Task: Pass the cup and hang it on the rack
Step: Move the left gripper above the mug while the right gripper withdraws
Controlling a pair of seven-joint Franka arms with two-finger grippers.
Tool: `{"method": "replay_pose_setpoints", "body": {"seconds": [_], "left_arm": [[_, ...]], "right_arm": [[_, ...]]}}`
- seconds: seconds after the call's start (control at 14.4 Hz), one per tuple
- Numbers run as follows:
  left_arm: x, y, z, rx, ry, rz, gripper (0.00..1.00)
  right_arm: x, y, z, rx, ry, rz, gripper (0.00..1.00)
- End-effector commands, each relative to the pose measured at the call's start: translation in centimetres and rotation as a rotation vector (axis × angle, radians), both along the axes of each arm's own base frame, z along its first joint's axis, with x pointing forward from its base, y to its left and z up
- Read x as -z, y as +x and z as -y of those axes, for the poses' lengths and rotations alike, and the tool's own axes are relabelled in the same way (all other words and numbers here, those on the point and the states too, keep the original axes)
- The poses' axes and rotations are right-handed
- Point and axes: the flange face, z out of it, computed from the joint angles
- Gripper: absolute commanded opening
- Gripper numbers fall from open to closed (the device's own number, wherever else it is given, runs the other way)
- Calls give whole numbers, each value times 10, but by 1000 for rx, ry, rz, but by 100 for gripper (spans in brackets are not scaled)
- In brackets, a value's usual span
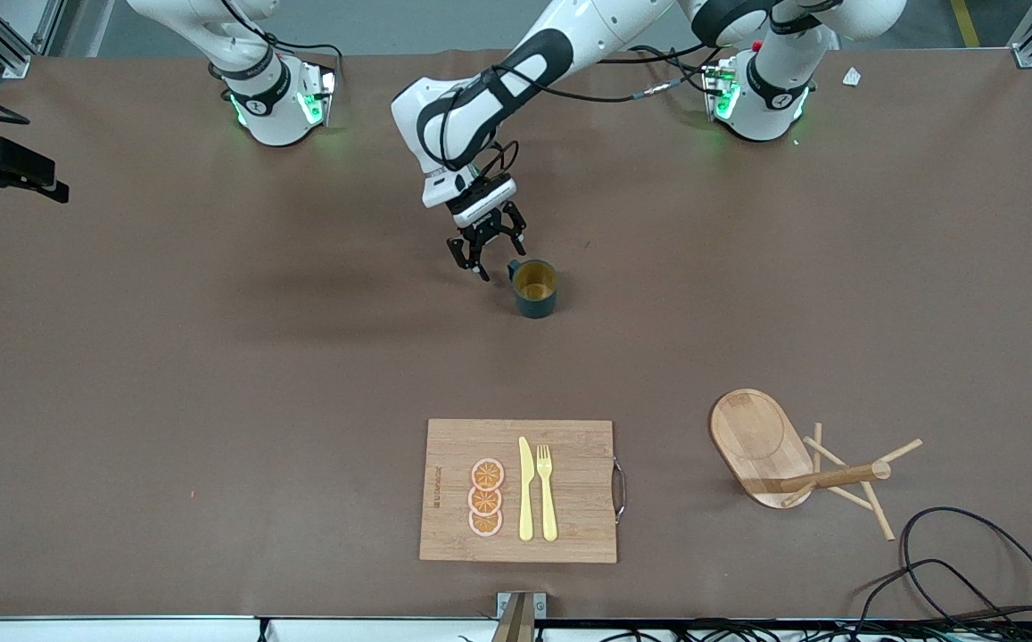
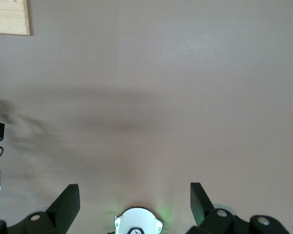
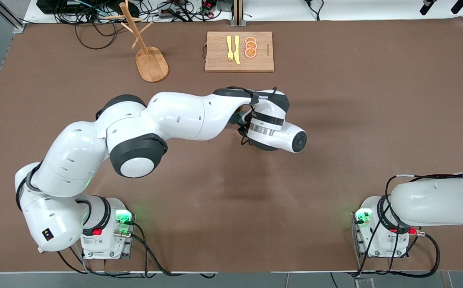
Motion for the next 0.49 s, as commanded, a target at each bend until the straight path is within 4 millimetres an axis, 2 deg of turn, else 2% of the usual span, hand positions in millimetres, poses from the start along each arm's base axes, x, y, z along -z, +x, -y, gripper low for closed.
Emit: {"method": "replay_pose_setpoints", "body": {"seconds": [0.0, 0.42], "left_arm": [[1, 8, 2, 8, -4, 40, 88], [12, 4, -3, 7, 38, 47, 79]], "right_arm": [[-11, -17, -1, -8, -5, 16, 100], [-18, -24, -9, -25, -15, 12, 100]]}}
